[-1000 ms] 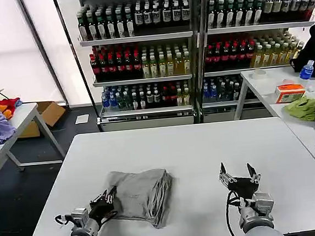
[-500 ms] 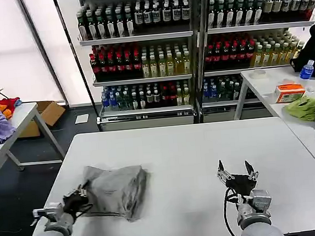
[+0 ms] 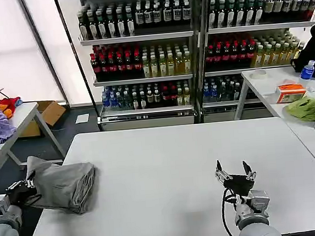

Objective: Fold and organize the clothes.

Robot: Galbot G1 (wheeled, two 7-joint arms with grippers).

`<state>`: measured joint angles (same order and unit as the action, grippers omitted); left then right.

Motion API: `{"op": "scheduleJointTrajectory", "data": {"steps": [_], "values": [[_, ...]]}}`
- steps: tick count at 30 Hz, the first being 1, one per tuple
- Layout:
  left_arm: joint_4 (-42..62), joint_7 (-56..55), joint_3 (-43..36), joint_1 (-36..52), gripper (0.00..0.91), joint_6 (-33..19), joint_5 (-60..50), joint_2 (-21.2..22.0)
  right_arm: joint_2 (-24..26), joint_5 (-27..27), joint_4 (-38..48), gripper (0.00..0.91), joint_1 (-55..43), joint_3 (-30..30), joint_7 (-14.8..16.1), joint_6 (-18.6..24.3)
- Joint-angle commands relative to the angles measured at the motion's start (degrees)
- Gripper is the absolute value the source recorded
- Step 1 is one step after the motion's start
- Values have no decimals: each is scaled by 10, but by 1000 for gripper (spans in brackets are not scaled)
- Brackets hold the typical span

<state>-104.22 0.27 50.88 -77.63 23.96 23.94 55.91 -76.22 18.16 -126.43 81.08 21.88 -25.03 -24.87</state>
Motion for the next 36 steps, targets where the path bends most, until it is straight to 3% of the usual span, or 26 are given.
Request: {"op": "scheduleJointTrajectory", "data": {"steps": [1,8,15,20,25,30,31,32,33,34,36], "values": [[-36,-2,-23,-10,0,-6,-20,9,0,1,-3,907,8,15,-1,2],[-145,-22,-168,-24,0,11,-41,87,-11,-9,-4,907,31,28,-3,8],[-204,-87,-348,62,0,59,-68,158,-20,-23,-16,907,54,49,-3,5],[-146,-96,-430,87,0,67,-139,193,-25,-30,-15,907,61,60,-3,2],[-127,-105,-487,90,0,78,-141,238,-31,-37,-7,907,59,58,-2,0],[-72,-107,-491,95,10,72,-159,262,-34,-38,-4,907,57,56,0,0],[-73,-109,-493,94,121,74,-158,263,-33,-38,-2,907,57,55,0,0],[-79,-108,-495,92,393,77,-155,263,-33,-39,1,907,56,54,1,1],[-83,-108,-495,92,816,79,-151,263,-34,-40,3,907,56,54,1,1],[-89,-108,-494,92,907,83,-145,263,-34,-40,5,907,55,52,2,1],[-94,-105,-488,92,907,79,-131,261,-34,-40,8,907,55,48,5,2]]}}
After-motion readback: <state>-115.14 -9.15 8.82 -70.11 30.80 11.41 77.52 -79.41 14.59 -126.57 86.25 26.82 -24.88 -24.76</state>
